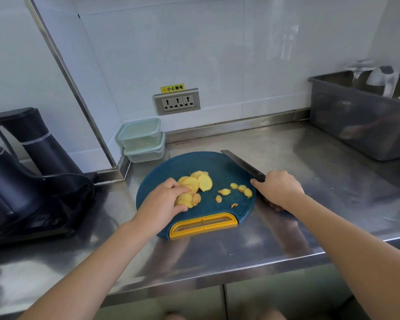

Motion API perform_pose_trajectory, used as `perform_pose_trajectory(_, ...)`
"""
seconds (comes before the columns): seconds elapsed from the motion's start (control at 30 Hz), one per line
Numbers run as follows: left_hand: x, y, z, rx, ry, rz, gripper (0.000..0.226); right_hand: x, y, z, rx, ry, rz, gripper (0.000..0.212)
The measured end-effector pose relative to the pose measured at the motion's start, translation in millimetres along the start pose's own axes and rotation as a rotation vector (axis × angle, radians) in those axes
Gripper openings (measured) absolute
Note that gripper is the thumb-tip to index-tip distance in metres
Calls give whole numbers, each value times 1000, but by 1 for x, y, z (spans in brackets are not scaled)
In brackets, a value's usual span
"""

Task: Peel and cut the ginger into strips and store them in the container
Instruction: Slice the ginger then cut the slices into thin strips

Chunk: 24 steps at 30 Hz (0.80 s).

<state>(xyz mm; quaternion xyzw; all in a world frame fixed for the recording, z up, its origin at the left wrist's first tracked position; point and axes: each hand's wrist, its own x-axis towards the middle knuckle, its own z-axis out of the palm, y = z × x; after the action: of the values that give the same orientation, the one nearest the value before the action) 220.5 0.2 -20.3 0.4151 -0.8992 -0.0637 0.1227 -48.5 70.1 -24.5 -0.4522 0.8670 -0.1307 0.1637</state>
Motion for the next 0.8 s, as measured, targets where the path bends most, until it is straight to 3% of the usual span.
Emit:
perform_pose_trajectory(0.27,5,-3,-3,-183,-93,-80,42,0,1,1,-12,8,-12,50)
perform_pose_trajectory(0.47,13,-5,-8,-215,-149,-112,51,1,0,1,-34,31,-23,51)
perform_pose_trajectory(0.8,6,-3,-6,-158,-67,-120,46,-1,-1,-1,4,14,-13,50)
